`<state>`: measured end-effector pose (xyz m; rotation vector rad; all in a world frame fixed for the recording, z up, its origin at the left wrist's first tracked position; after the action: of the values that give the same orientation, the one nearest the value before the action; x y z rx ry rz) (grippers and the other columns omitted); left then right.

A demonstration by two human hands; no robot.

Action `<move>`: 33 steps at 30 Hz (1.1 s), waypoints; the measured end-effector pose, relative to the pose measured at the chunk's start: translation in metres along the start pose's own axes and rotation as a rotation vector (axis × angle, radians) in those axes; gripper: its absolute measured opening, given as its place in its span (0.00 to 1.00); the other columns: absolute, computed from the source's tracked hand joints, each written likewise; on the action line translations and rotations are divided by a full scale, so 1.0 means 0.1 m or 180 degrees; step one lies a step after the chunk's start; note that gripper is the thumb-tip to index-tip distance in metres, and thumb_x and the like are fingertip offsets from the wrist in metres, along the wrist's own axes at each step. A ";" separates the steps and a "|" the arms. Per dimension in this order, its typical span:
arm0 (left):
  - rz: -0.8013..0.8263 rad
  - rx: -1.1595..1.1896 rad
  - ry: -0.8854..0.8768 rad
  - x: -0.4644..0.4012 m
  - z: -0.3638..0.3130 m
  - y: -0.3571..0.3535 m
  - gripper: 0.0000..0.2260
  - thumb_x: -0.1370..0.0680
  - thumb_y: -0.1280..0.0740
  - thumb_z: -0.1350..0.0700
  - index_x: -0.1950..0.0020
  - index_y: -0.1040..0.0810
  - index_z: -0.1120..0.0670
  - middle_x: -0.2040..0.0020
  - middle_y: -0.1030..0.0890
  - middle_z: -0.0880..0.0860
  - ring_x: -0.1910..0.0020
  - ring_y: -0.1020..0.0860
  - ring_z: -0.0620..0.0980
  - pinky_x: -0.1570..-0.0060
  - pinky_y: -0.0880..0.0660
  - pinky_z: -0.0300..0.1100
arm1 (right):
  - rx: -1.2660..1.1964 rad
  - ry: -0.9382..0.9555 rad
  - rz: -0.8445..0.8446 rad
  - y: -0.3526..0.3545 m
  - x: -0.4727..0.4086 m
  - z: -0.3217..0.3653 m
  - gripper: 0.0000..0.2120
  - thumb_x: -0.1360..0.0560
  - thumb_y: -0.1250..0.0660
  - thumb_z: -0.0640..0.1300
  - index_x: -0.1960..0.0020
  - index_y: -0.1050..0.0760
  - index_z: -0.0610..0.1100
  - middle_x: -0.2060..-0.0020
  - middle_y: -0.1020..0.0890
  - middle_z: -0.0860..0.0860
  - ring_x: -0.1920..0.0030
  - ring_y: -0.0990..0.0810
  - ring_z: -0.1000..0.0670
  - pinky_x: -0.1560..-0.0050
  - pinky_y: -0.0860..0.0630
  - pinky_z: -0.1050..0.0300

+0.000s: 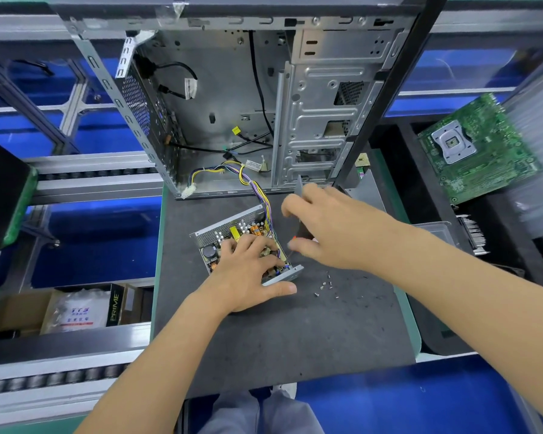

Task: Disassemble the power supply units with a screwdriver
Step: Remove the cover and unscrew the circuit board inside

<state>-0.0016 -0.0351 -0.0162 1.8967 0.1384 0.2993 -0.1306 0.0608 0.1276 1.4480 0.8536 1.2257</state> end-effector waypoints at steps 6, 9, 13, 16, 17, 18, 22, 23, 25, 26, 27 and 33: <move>-0.0024 0.0006 -0.0020 0.00 -0.01 0.01 0.40 0.31 0.58 0.19 0.37 0.21 0.39 0.35 0.32 0.41 0.34 0.41 0.45 0.37 0.43 0.52 | 0.0171 -0.0050 0.0134 0.02 0.00 -0.02 0.18 0.20 0.38 0.53 0.35 0.37 0.47 0.46 0.31 0.47 0.49 0.25 0.41 0.51 0.24 0.47; -0.0012 -0.0005 -0.0033 0.01 -0.01 0.01 0.40 0.31 0.59 0.19 0.37 0.21 0.39 0.35 0.32 0.41 0.34 0.41 0.45 0.37 0.42 0.52 | 0.0339 0.0001 0.0217 0.02 0.02 0.02 0.19 0.20 0.38 0.53 0.33 0.37 0.48 0.45 0.33 0.46 0.54 0.30 0.43 0.59 0.26 0.50; 0.0015 -0.0010 -0.0001 0.01 -0.01 0.02 0.40 0.31 0.58 0.20 0.36 0.22 0.39 0.34 0.32 0.40 0.33 0.41 0.45 0.35 0.43 0.53 | 0.0133 -0.0082 0.0018 0.00 0.00 -0.01 0.13 0.19 0.43 0.44 0.35 0.37 0.44 0.43 0.33 0.45 0.49 0.28 0.43 0.53 0.26 0.50; 0.0002 -0.0024 -0.0016 0.01 -0.02 0.02 0.39 0.30 0.57 0.20 0.36 0.22 0.39 0.34 0.32 0.41 0.34 0.42 0.45 0.36 0.42 0.53 | -0.0267 -0.0094 0.0077 -0.01 -0.02 0.00 0.19 0.22 0.35 0.54 0.38 0.35 0.46 0.46 0.31 0.47 0.50 0.27 0.43 0.51 0.27 0.51; -0.0009 -0.0026 -0.0024 0.01 -0.02 0.02 0.38 0.30 0.56 0.21 0.36 0.22 0.39 0.35 0.32 0.41 0.35 0.42 0.45 0.36 0.42 0.53 | -0.0257 -0.0230 0.0206 -0.01 -0.04 -0.01 0.22 0.23 0.37 0.61 0.42 0.34 0.45 0.48 0.28 0.47 0.52 0.27 0.43 0.52 0.26 0.50; -0.0011 -0.0021 -0.0025 0.01 -0.02 0.02 0.38 0.30 0.56 0.21 0.36 0.22 0.39 0.35 0.32 0.41 0.35 0.42 0.45 0.37 0.42 0.53 | -0.0066 -0.0283 0.0260 -0.02 -0.05 -0.02 0.24 0.24 0.41 0.66 0.44 0.34 0.44 0.51 0.26 0.47 0.55 0.27 0.42 0.54 0.26 0.50; 0.0054 -0.0054 0.0007 0.01 -0.02 0.02 0.39 0.30 0.57 0.20 0.35 0.22 0.39 0.34 0.33 0.40 0.34 0.42 0.44 0.36 0.43 0.52 | 0.0003 0.0107 -0.0019 0.00 -0.01 0.02 0.17 0.19 0.40 0.56 0.37 0.36 0.47 0.46 0.30 0.48 0.49 0.25 0.43 0.53 0.25 0.49; 0.0063 -0.0071 0.0004 0.01 -0.02 0.02 0.38 0.30 0.57 0.20 0.35 0.23 0.39 0.34 0.33 0.40 0.34 0.43 0.45 0.36 0.43 0.52 | -0.0008 0.0096 0.0019 0.01 0.00 0.03 0.19 0.20 0.41 0.58 0.36 0.37 0.48 0.46 0.32 0.48 0.48 0.26 0.43 0.54 0.25 0.48; 0.0069 -0.0068 0.0005 0.01 -0.01 0.02 0.38 0.30 0.57 0.20 0.35 0.23 0.39 0.34 0.34 0.40 0.34 0.43 0.45 0.36 0.43 0.52 | 0.0413 0.0029 0.0163 0.03 -0.01 0.02 0.21 0.20 0.50 0.59 0.35 0.37 0.46 0.48 0.31 0.47 0.50 0.25 0.41 0.60 0.28 0.48; 0.0064 -0.0050 0.0010 0.01 -0.01 0.02 0.38 0.30 0.56 0.20 0.35 0.23 0.39 0.34 0.33 0.40 0.33 0.43 0.45 0.36 0.43 0.52 | 0.0568 0.0025 0.0176 0.02 -0.02 0.03 0.19 0.19 0.54 0.54 0.35 0.37 0.45 0.47 0.29 0.45 0.50 0.24 0.40 0.60 0.28 0.47; 0.0058 -0.0038 0.0013 0.01 -0.01 0.01 0.38 0.30 0.56 0.20 0.35 0.22 0.39 0.34 0.33 0.40 0.33 0.42 0.45 0.36 0.44 0.52 | 0.0521 0.0048 0.0136 0.00 -0.02 0.03 0.16 0.18 0.53 0.49 0.35 0.38 0.45 0.45 0.29 0.45 0.50 0.24 0.40 0.57 0.26 0.46; 0.0067 -0.0044 0.0003 0.01 -0.01 0.02 0.38 0.30 0.56 0.21 0.35 0.23 0.39 0.34 0.34 0.40 0.33 0.42 0.45 0.36 0.43 0.52 | 0.0542 0.0010 0.0258 -0.02 -0.02 0.04 0.19 0.17 0.46 0.54 0.31 0.38 0.46 0.44 0.34 0.44 0.51 0.26 0.41 0.58 0.26 0.48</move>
<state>-0.0009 -0.0344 -0.0142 1.8854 0.1169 0.3147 -0.1267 0.0583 0.1251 1.6311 0.9275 1.2398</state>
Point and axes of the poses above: each hand's wrist, its own x-axis away from the middle knuckle, its own y-axis out of the back of the hand, z = x × y, the point moved 3 cm from there along -x, towards the middle knuckle
